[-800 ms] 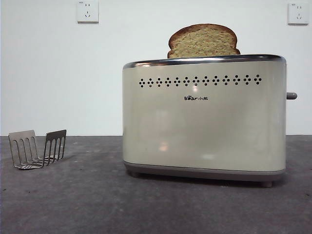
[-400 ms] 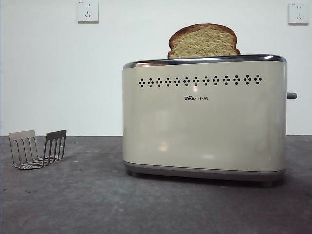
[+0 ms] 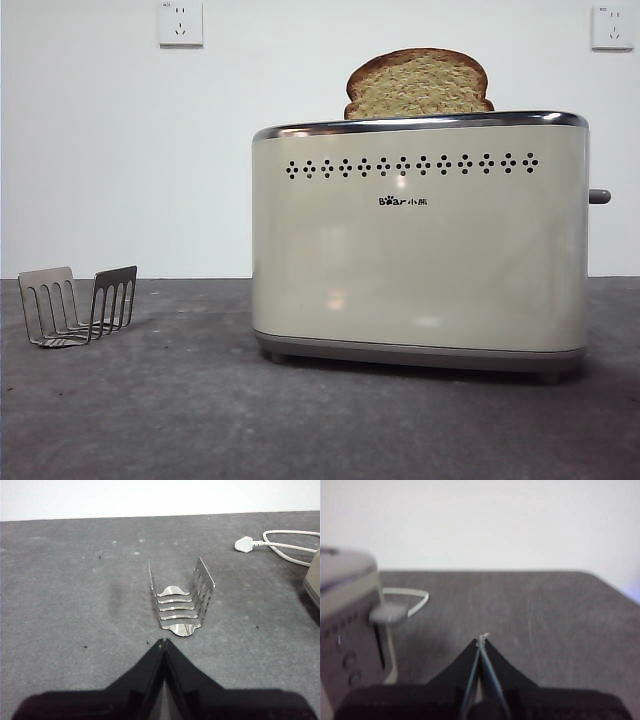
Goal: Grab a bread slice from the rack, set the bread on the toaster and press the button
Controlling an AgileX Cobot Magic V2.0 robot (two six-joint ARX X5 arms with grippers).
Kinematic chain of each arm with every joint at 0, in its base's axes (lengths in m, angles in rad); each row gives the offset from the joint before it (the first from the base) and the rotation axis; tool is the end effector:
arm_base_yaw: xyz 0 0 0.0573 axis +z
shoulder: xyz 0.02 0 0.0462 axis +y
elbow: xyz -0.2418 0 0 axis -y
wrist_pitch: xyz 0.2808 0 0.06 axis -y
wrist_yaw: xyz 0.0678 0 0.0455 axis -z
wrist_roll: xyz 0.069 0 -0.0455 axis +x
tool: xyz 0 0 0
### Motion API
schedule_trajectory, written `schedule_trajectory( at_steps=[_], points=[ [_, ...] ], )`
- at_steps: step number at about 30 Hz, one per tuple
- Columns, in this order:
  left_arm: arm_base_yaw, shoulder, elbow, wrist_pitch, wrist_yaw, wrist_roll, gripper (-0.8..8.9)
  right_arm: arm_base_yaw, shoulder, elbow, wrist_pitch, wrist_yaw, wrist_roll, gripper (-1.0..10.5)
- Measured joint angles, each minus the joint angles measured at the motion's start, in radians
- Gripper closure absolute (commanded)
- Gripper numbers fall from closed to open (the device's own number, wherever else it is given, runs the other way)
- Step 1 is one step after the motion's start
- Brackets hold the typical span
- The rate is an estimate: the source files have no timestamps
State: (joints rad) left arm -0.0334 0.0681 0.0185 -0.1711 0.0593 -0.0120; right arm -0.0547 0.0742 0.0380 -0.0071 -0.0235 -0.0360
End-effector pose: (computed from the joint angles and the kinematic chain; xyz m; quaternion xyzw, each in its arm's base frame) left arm 0.1953 -0.0106 0.1360 -0.0074 0.1104 -0.0454 0.9928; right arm 0.1981 -0.0092 0.1653 -0.0171 0.0219 -0.0152 0.9995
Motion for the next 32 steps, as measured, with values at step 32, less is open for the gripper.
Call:
schedule_trajectory(
  at_steps=[32],
  points=[
    [0.0, 0.0, 0.0, 0.0, 0.0, 0.0, 8.17, 0.022, -0.063, -0.013, -0.185, 0.016, -0.039, 9.5]
  ],
)
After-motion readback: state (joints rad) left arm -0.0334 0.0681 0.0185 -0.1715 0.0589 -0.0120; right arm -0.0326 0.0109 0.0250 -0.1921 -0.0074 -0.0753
